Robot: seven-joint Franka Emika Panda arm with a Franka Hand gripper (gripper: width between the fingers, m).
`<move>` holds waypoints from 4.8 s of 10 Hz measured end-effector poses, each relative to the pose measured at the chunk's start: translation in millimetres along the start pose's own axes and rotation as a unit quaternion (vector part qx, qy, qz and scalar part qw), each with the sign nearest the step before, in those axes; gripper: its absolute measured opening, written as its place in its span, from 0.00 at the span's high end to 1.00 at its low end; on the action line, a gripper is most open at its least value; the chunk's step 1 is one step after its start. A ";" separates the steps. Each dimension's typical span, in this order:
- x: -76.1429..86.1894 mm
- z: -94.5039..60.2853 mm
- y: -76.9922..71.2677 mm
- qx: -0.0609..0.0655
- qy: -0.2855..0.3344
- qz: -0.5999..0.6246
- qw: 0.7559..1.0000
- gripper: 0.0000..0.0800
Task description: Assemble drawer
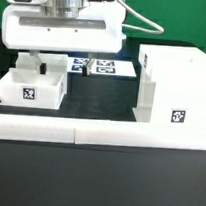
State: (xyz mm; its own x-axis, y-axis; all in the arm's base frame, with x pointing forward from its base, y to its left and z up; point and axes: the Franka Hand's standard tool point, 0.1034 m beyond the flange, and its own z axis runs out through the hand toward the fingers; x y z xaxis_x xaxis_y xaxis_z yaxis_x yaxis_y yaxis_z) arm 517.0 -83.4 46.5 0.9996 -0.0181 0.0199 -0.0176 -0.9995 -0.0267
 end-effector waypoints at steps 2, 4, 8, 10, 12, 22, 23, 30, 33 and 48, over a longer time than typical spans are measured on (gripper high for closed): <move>-8.3 16.8 11.1 0.000 -0.007 0.007 1.000 0.19; -12.1 28.0 11.1 -0.005 -0.007 0.004 1.000 0.19; -15.5 38.8 7.6 -0.008 -0.009 0.001 1.000 0.19; -15.6 39.0 6.7 -0.008 -0.009 0.002 1.000 0.19; -15.6 39.0 7.0 -0.008 -0.009 0.002 1.000 0.49; -14.0 38.6 0.1 -0.011 -0.005 -0.008 1.000 0.95; -10.2 35.6 -11.9 -0.014 -0.003 -0.020 1.000 0.95; 2.8 14.4 -41.0 0.003 -0.008 -0.077 0.997 0.95; 4.0 22.4 -42.0 -0.017 -0.001 -0.223 0.975 0.95; 16.8 20.6 -41.4 -0.022 -0.053 -0.673 0.737 0.95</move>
Offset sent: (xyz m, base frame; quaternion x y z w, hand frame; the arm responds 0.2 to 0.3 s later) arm -0.0035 0.0068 -0.0223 0.0003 0.0238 -0.0086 0.9997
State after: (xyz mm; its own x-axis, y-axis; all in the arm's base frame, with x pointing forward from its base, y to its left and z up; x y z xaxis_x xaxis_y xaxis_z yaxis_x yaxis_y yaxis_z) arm 535.0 -41.8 27.3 0.1074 0.9911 -0.0783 0.9938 -0.1094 -0.0217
